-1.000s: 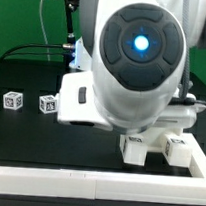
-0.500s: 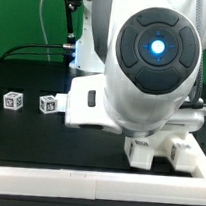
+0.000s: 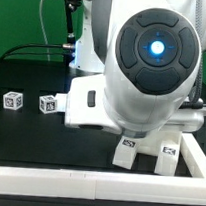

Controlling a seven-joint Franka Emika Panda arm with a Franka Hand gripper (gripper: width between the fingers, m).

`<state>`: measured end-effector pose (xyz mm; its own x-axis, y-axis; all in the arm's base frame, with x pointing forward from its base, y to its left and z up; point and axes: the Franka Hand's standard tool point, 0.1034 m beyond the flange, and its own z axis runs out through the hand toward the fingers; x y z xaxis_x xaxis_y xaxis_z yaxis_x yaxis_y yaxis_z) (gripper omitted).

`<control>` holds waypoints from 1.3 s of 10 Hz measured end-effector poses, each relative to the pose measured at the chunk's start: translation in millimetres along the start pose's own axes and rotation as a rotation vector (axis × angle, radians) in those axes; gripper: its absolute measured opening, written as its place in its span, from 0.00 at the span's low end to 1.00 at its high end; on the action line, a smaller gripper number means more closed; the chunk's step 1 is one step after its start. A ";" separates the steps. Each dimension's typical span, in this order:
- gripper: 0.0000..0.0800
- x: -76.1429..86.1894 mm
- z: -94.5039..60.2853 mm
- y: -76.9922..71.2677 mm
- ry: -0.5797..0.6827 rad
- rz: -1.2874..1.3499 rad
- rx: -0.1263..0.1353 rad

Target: Assemble chair

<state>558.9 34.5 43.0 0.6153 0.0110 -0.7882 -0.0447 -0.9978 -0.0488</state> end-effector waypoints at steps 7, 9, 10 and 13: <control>0.81 -19.3 -63.0 31.3 0.364 -0.059 0.030; 0.81 -43.7 -76.6 46.9 0.530 -0.082 0.032; 0.81 -59.3 -79.4 50.7 0.605 -0.085 0.025; 0.81 -106.3 -71.5 51.5 0.831 -0.045 0.018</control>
Offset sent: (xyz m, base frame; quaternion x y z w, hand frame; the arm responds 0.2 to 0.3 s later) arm 0.0155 -0.0132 0.0310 0.0091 0.1839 -0.0038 0.9829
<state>547.4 -22.7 168.1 0.9971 -0.0078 -0.0756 -0.0142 -0.9963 -0.0847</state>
